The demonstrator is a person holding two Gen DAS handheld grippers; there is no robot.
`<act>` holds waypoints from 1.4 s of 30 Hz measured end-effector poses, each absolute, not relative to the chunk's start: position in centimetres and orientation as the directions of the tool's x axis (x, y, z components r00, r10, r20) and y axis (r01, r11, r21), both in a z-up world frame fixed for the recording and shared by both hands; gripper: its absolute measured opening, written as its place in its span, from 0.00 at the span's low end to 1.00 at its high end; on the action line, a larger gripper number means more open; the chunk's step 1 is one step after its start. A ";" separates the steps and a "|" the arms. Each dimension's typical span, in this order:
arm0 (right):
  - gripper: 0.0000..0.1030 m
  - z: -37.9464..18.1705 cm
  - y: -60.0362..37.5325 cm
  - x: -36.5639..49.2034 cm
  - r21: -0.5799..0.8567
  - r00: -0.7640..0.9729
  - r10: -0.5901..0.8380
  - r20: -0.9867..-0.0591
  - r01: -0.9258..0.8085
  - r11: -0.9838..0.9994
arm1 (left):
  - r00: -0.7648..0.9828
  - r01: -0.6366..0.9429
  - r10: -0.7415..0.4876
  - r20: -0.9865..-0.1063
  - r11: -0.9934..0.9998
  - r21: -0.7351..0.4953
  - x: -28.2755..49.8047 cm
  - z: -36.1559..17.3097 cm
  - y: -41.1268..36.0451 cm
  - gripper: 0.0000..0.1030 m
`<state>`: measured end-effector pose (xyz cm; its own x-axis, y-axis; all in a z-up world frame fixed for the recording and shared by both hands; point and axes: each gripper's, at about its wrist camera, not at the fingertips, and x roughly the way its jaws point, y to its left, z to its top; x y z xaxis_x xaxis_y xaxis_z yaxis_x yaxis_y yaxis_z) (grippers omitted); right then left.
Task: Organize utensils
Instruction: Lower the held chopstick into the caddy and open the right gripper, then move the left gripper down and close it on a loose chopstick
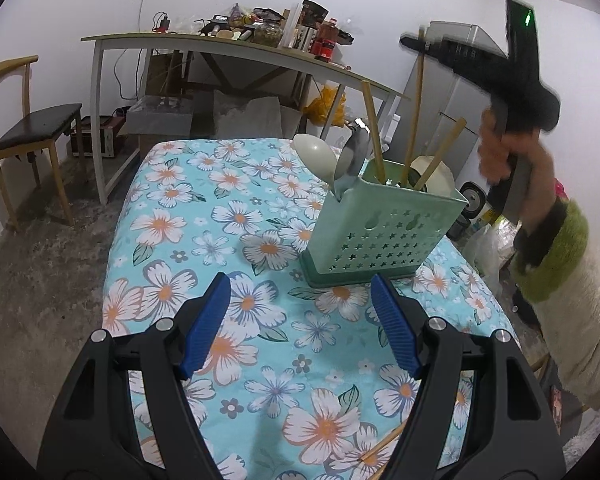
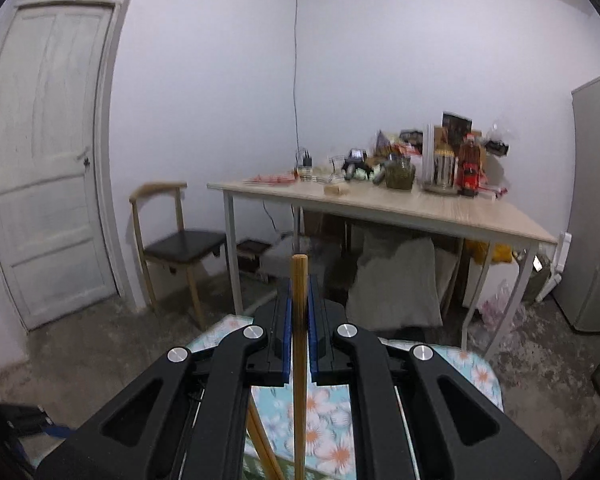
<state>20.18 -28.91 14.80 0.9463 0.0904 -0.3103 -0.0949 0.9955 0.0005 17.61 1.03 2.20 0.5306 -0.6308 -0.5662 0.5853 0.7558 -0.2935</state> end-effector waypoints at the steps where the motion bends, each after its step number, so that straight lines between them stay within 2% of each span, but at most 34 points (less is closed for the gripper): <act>1: 0.07 14.2 -28.8 20.2 0.003 0.940 0.091 -0.329 -0.095 0.995 | 0.530 0.585 -0.633 -0.565 0.755 -0.296 17.6 2.2 1.1 0.67; 3: 0.08 12.8 -29.2 20.1 0.017 0.922 0.091 -0.376 -0.091 0.996 | 0.526 0.587 -0.635 -0.565 0.753 -0.299 17.5 2.1 1.0 0.67; 5: 0.22 12.2 -29.6 19.8 0.039 0.910 0.099 -0.403 -0.090 0.995 | 0.524 0.589 -0.638 -0.565 0.750 -0.301 17.4 2.1 1.0 0.67; 6: 0.34 12.2 -29.9 19.4 0.054 0.909 0.101 -0.404 -0.086 0.995 | 0.523 0.590 -0.638 -0.564 0.750 -0.301 17.3 2.2 0.9 0.67; 7: 0.39 12.3 -30.3 19.0 0.068 0.911 0.100 -0.399 -0.079 0.995 | 0.523 0.592 -0.641 -0.562 0.747 -0.302 17.2 2.3 0.9 0.67; 13: 0.43 13.6 -33.1 14.9 0.193 0.920 0.097 -0.380 -0.023 0.981 | 0.512 0.612 -0.658 -0.552 0.731 -0.303 16.6 2.6 0.5 0.67; 19: 0.45 12.0 -35.8 7.4 0.354 0.884 0.110 -0.453 0.065 0.933 | 0.461 0.657 -0.692 -0.555 0.687 -0.311 15.5 2.1 -0.3 0.67; 22: 0.45 8.3 -36.7 3.3 0.468 0.832 0.167 -0.529 0.123 0.875 | 0.417 0.679 -0.703 -0.577 0.663 -0.317 15.0 1.3 -1.2 0.67; 26: 0.45 0.2 -37.0 -1.9 0.576 0.710 0.216 -0.670 0.313 0.755 | 0.322 0.733 -0.718 -0.617 0.602 -0.318 13.8 0.0 -3.2 0.67; 27: 0.45 -1.5 -37.0 -2.8 0.605 0.691 0.244 -0.680 0.342 0.719 | 0.304 0.744 -0.720 -0.624 0.588 -0.316 13.5 -0.2 -3.6 0.67; 30: 0.36 -6.7 -35.9 -4.4 0.678 0.625 0.352 -0.697 0.416 0.606 | 0.248 0.775 -0.720 -0.648 0.549 -0.313 12.5 -1.0 -4.6 0.64; 34: 0.30 -10.4 -33.6 -3.5 0.737 0.580 0.466 -0.668 0.431 0.520 | 0.217 0.797 -0.714 -0.666 0.523 -0.301 11.4 -1.5 -5.3 0.62; 35: 0.29 -10.7 -33.2 -3.2 0.734 0.576 0.465 -0.672 0.432 0.525 | 0.213 0.795 -0.713 -0.668 0.524 -0.305 11.3 -1.6 -5.2 0.61; 37: 0.19 -10.8 -32.5 -2.1 0.722 0.576 0.451 -0.682 0.429 0.543 | 0.217 0.788 -0.711 -0.669 0.532 -0.310 11.2 -1.8 -5.0 0.61; 42: 0.14 -10.5 -32.6 1.2 0.715 0.591 0.439 -0.677 0.386 0.583 | 0.220 0.770 -0.709 -0.670 0.548 -0.326 11.3 -1.8 -4.5 0.60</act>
